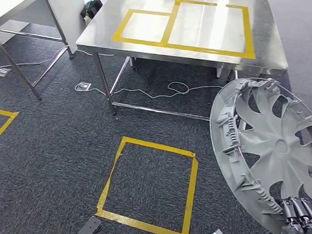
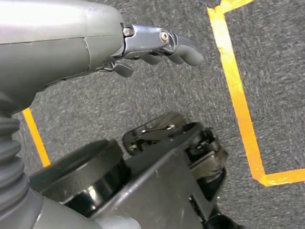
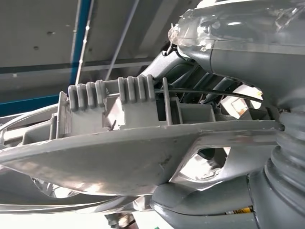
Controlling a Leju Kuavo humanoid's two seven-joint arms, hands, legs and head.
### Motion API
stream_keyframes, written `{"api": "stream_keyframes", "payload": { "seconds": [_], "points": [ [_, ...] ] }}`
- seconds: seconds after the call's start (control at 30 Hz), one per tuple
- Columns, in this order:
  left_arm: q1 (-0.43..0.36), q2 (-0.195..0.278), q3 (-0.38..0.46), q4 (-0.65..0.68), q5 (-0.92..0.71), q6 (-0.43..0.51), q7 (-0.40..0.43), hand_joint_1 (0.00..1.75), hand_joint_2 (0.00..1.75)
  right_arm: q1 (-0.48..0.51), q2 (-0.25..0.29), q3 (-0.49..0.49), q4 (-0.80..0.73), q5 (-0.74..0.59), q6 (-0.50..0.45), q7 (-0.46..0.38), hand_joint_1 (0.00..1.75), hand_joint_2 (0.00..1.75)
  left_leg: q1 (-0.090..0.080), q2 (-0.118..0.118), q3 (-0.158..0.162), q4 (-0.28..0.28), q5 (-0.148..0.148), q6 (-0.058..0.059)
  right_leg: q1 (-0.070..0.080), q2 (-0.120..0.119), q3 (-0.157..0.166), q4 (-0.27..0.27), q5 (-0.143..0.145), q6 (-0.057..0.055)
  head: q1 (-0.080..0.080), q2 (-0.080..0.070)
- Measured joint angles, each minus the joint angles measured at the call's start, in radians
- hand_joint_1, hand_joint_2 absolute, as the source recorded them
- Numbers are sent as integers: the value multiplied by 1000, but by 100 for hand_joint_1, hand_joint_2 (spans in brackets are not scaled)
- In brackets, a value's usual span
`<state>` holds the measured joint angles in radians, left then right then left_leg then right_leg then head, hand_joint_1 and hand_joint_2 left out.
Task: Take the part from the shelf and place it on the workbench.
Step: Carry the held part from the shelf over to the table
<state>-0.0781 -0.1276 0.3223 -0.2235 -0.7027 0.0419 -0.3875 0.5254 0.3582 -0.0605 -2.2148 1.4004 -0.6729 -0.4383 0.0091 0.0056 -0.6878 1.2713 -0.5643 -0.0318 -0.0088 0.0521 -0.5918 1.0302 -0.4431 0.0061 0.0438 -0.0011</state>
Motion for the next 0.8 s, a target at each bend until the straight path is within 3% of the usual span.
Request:
{"api": "stream_keyframes", "payload": {
  "seconds": [0.07,0.13,0.23,0.3,0.33,0.4,0.43,0.47,0.5,0.53,0.57,0.63,0.67,0.8],
  "points": [
    [-2,1,0,0,-1,0,-1,0,175,1,0,0,2,-3,0,0,175,175,1,-11,43,-120,84,4,-1,20,7,0,-4,5,-1,0],
    [-5,1,0,0,-2,0,-1,0,175,1,0,-1,3,-4,0,0,175,175,2,-28,85,-228,126,8,2,32,9,4,-11,15,-3,0],
    [-8,-1,0,0,-3,0,-2,0,175,3,0,-1,3,-5,0,0,175,175,2,-29,98,-257,125,21,2,41,3,0,-18,31,-5,0],
    [-9,-1,1,0,-3,0,-2,0,175,4,0,-1,3,-5,0,0,175,175,4,-22,104,-260,122,34,3,15,-6,25,-37,40,-2,0],
    [-9,-1,1,0,-3,1,-2,0,175,3,0,-1,3,-5,0,0,175,175,5,-17,108,-262,121,39,3,-6,-24,67,-60,44,1,0],
    [-6,-1,2,0,-3,1,-2,0,175,1,0,-1,3,-5,0,0,175,175,3,-6,115,-262,113,46,3,-38,-94,201,-122,51,5,0],
    [-4,-1,2,0,-3,0,-2,0,175,1,0,-1,4,-5,0,-1,175,175,2,0,119,-261,109,46,2,-43,-129,261,-141,53,5,0],
    [-3,0,2,0,-3,0,-2,0,175,2,0,-1,4,-5,0,-1,175,175,2,5,124,-261,105,46,2,-44,-149,291,-141,54,5,0],
    [-3,-1,2,0,-3,0,-2,0,175,2,0,-2,5,-5,0,0,175,175,2,9,131,-261,99,45,2,-45,-150,281,-120,54,5,0],
    [-3,-1,2,0,-3,0,-2,0,175,2,0,-2,5,-6,0,0,175,175,2,11,139,-261,94,42,2,-47,-129,230,-83,53,5,0],
    [-3,-1,2,0,-3,0,-2,0,175,3,0,-2,5,-6,0,0,175,175,2,13,148,-261,86,39,1,-54,-95,157,-41,52,5,0],
    [-4,-2,2,0,-4,0,-2,0,175,2,0,-2,6,-8,0,0,175,175,-1,16,163,-260,70,28,4,-64,-36,42,2,45,4,0],
    [-5,-2,2,0,-5,0,-2,0,175,2,0,-2,6,-10,0,-1,175,175,-2,16,167,-261,64,23,6,-66,-22,19,3,40,3,0],
    [-10,-7,3,0,-13,3,-3,0,175,15,0,-6,7,-17,0,-4,175,175,2,15,172,-250,47,0,8,-53,-7,11,-12,11,-1,0]
  ]
}}
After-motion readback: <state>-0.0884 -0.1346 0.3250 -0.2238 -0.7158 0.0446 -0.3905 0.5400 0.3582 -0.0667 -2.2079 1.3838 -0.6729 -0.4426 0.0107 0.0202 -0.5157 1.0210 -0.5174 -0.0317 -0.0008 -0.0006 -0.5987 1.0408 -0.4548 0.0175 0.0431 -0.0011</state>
